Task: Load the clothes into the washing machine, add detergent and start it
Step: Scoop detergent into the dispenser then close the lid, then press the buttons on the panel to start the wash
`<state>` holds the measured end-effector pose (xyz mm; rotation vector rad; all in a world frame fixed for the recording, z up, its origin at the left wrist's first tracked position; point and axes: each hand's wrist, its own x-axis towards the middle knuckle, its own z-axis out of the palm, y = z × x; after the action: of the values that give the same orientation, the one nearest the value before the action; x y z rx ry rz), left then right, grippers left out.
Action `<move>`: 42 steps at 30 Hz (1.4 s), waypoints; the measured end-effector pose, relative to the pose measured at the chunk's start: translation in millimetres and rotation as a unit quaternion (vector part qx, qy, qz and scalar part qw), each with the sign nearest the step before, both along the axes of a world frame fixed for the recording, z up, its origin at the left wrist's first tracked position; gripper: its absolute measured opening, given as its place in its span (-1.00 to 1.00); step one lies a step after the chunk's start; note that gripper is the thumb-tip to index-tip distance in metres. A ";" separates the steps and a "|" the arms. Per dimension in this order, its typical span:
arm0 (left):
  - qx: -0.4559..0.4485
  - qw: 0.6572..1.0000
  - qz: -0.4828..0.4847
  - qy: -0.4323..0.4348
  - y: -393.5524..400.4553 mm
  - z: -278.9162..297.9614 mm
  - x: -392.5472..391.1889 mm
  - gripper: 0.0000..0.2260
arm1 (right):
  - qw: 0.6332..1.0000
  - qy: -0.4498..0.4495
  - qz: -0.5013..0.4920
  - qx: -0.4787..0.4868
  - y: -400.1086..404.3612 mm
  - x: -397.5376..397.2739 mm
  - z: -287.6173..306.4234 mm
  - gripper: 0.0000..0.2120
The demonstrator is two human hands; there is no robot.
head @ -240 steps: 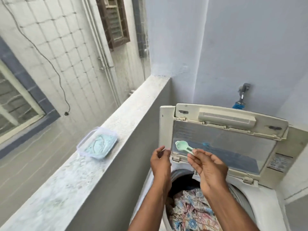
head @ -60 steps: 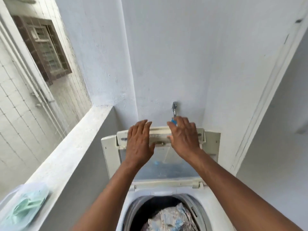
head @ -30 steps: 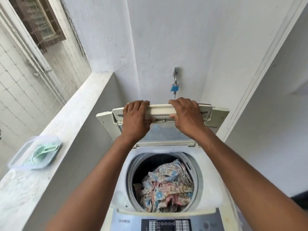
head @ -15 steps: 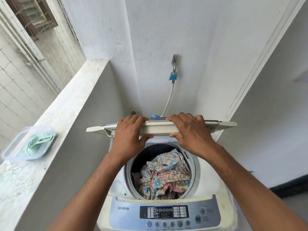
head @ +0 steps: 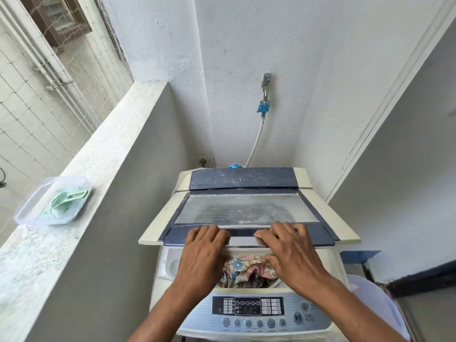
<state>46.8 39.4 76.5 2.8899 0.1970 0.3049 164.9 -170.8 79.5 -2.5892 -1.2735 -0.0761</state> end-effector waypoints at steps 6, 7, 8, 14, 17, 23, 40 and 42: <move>-0.020 0.999 -0.002 0.030 -12.4 -28.9 -22.4 -0.58 | 1.000 0.021 0.001 0.000 -11.2 -21.4 -33.0 -0.50; -0.021 0.999 -0.005 0.040 -13.1 -34.3 -25.7 -0.58 | 1.000 0.022 0.004 0.000 -12.9 -24.7 -38.2 -0.55; -0.023 0.999 -0.009 0.048 -13.8 -39.6 -28.8 -0.59 | 1.000 0.023 0.007 -0.002 -14.5 -27.9 -43.9 -0.59; -0.039 0.992 -0.030 0.113 -14.9 -69.1 -39.8 -0.60 | 0.999 0.010 0.018 -0.028 -24.4 -40.5 -80.3 -0.70; -0.036 0.990 -0.040 0.129 -14.4 -77.0 -42.1 -0.60 | 0.999 0.026 0.019 -0.033 -26.9 -44.2 -91.0 -0.69; -0.035 0.988 -0.050 0.141 -15.0 -93.4 -45.7 -0.64 | 0.995 0.062 0.003 -0.072 -28.7 -51.9 -109.7 -0.51; -0.036 0.985 -0.036 0.163 -14.4 -115.3 -44.7 -0.47 | 0.982 0.153 -0.059 -0.096 -18.4 -53.2 -116.2 -0.59; -0.034 0.986 -0.040 0.156 -14.1 -118.6 -46.0 -0.45 | 0.982 0.155 -0.068 -0.079 -18.0 -56.4 -119.5 -0.59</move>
<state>0.9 25.4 -42.1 2.8526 0.1407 -0.1673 108.6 -188.8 -40.0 -2.6809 -1.0286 0.4034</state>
